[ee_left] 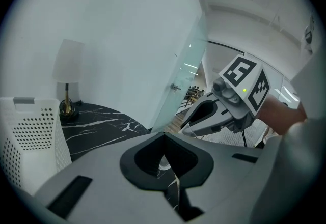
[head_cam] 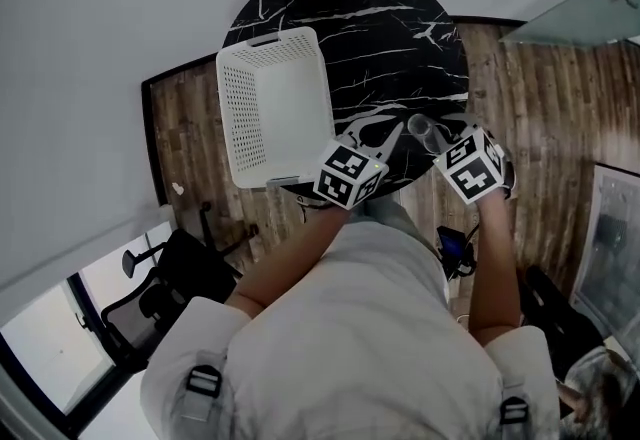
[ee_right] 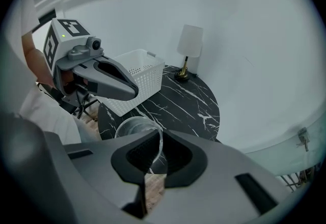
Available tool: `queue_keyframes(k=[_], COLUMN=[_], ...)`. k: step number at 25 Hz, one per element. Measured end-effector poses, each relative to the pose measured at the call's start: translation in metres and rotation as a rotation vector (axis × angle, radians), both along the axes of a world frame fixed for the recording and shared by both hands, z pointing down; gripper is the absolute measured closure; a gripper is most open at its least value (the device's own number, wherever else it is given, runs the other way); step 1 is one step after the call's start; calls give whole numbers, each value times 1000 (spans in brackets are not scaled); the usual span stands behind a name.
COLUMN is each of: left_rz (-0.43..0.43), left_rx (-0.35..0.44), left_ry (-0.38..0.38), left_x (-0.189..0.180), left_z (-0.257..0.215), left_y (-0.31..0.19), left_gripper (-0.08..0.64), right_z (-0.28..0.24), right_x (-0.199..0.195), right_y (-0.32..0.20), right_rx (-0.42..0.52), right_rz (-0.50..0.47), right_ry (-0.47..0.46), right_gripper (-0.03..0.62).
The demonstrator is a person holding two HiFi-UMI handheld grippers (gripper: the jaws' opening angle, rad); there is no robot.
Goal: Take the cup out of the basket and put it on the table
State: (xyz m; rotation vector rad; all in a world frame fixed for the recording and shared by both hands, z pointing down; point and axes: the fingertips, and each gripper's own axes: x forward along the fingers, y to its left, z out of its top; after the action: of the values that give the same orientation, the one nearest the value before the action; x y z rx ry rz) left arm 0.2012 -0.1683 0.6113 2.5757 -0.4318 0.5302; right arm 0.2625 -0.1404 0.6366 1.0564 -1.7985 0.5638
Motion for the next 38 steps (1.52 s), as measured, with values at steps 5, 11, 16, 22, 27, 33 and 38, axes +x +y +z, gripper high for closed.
queue_keyframes(k=[5,11,16,22,27,33,38], left_rz=[-26,-51,-64,-69,-86,-101,-106], left_rx=[-51,-105,-134,-159,-194,-222,-240], left_ry=[-25,-61,-82,-106,-117,-130,-133], left_x=[10,17,22,27,27,23,23], left_z=[30,64,86,112,129,143,150], left_y=[3,7,6,5,3,1,0], left_gripper=[555,555,555,555,555,555,555], right_z=[33,70,94,119,140,153,159], right_x=[13,23,29,29,29,29,29], right_y=[3,4,2,0,1,2,-1], right_rx=[-50,-102,-131,-162,-189,-208,-217], right_rz=[-1,-14,-20,-30,-35,-44,-50], right_ry=[14,32,38,50,50,64,69], right_gripper=[566,566,566,566,566,566,566])
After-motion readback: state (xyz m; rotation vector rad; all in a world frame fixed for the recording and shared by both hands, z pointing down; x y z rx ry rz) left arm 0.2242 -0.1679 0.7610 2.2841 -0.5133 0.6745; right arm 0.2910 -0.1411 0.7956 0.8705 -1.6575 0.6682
